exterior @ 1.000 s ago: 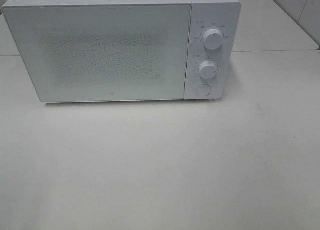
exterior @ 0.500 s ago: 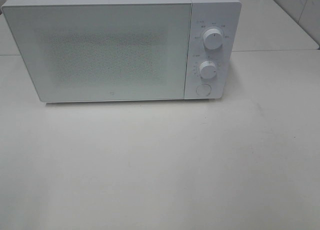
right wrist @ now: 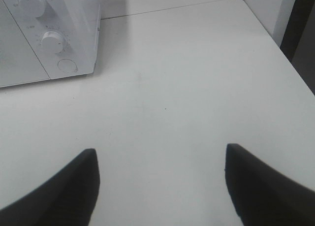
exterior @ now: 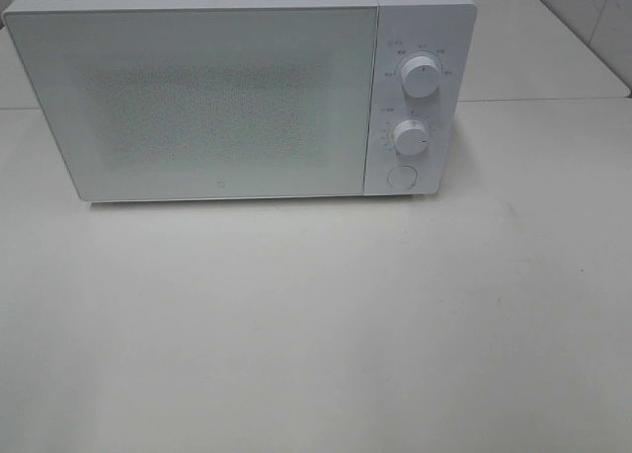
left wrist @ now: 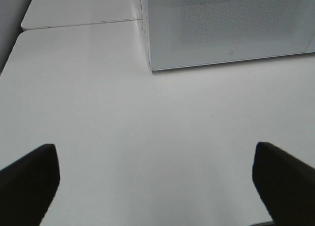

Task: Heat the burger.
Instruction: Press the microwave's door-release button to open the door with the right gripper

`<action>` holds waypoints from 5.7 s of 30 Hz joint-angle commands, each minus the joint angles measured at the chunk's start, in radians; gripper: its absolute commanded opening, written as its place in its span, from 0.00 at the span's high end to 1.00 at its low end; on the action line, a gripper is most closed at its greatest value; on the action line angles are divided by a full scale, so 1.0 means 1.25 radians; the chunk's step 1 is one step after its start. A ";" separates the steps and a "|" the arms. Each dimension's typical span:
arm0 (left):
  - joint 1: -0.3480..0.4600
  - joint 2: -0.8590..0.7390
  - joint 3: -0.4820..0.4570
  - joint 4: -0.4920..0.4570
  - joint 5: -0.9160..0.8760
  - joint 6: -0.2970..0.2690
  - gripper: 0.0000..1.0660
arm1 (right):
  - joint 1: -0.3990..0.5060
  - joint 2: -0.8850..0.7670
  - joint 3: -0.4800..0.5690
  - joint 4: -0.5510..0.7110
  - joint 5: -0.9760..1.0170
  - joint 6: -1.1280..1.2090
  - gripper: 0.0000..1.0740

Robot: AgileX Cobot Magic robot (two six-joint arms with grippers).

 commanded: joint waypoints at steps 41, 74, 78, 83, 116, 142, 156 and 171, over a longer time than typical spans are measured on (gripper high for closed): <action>0.002 -0.013 0.003 -0.003 -0.007 0.000 0.06 | -0.004 0.624 0.052 -0.026 -0.859 0.002 0.34; 0.002 -0.013 0.003 -0.003 -0.007 0.000 0.06 | 0.204 1.171 0.054 0.156 -1.426 -0.001 0.34; 0.002 -0.013 0.003 -0.003 -0.007 0.000 0.06 | 0.292 1.222 0.054 0.264 -1.470 0.005 0.34; 0.002 -0.013 0.003 -0.003 -0.007 0.000 0.06 | 0.365 1.254 0.054 0.341 -1.498 0.048 0.34; 0.002 -0.013 0.003 -0.003 -0.007 0.000 0.06 | 0.532 1.438 0.039 0.462 -1.557 1.018 1.00; 0.002 -0.013 0.003 -0.003 -0.007 0.000 0.06 | 0.396 1.614 -0.192 0.366 -1.443 1.046 1.00; 0.002 -0.013 0.003 -0.003 -0.007 0.000 0.06 | 0.378 1.671 -0.253 0.374 -1.449 1.058 1.00; 0.002 -0.013 0.003 -0.003 -0.007 0.000 0.06 | 0.369 1.673 -0.281 0.397 -1.522 1.043 1.00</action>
